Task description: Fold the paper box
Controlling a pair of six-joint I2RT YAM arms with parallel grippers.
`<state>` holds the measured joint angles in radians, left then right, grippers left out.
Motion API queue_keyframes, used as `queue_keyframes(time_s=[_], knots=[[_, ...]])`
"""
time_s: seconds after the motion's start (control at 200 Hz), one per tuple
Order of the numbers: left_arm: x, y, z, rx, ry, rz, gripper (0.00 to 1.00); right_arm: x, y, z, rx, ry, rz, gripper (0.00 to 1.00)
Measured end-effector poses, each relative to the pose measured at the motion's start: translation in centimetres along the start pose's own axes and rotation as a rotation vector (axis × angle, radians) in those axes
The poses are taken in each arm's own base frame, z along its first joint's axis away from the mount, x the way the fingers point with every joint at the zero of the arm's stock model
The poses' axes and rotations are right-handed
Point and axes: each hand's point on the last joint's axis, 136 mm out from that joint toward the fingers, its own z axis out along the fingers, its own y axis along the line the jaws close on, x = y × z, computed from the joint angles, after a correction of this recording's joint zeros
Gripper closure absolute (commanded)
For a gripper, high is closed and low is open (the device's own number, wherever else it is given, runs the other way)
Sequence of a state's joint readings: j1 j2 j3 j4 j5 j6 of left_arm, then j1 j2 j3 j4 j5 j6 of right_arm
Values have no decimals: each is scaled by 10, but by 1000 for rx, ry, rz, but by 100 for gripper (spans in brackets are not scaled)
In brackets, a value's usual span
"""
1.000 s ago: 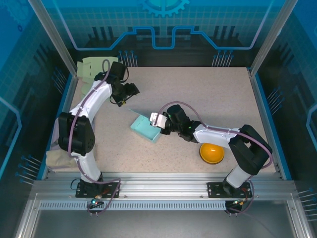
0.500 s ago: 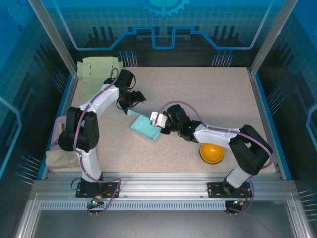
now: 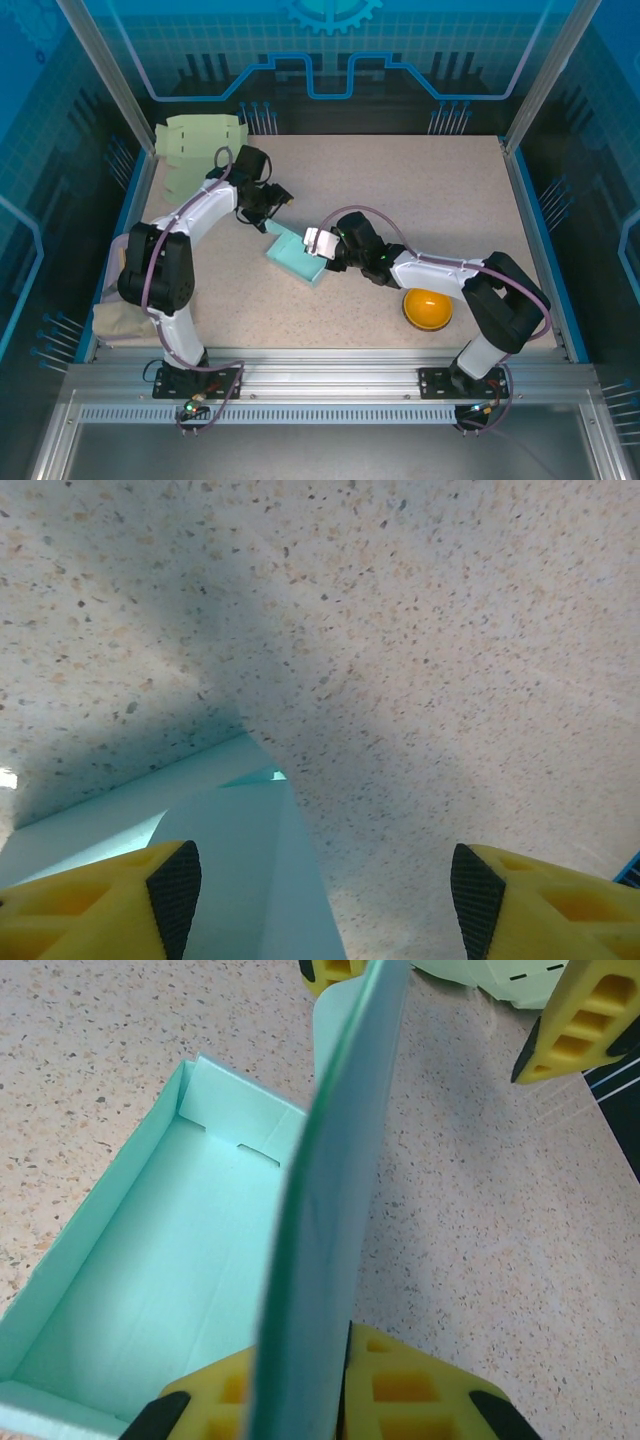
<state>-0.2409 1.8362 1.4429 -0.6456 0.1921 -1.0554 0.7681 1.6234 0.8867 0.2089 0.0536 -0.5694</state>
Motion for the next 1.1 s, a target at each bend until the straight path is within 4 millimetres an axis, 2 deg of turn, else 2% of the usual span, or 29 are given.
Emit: queue_keyframes(time_s=[0.33,0.525,0.625,0.81,0.955,1.1], knots=[[15,-16,0,17,-6,10,31,4,0,3,-4,30,1,88],[17,-15,2,0,-29,49,34,7,8,3,-44,40,-6,76],[27,-5,2,-26,-28,90,34,9,20,3,-86,55,-16,63],[54,26,4,-96,16,138,34,15,32,2,-129,79,-1,53],[58,44,8,-151,27,139,33,21,36,-4,-149,112,31,45],[56,47,5,-163,16,153,30,12,31,-27,-145,104,74,34]])
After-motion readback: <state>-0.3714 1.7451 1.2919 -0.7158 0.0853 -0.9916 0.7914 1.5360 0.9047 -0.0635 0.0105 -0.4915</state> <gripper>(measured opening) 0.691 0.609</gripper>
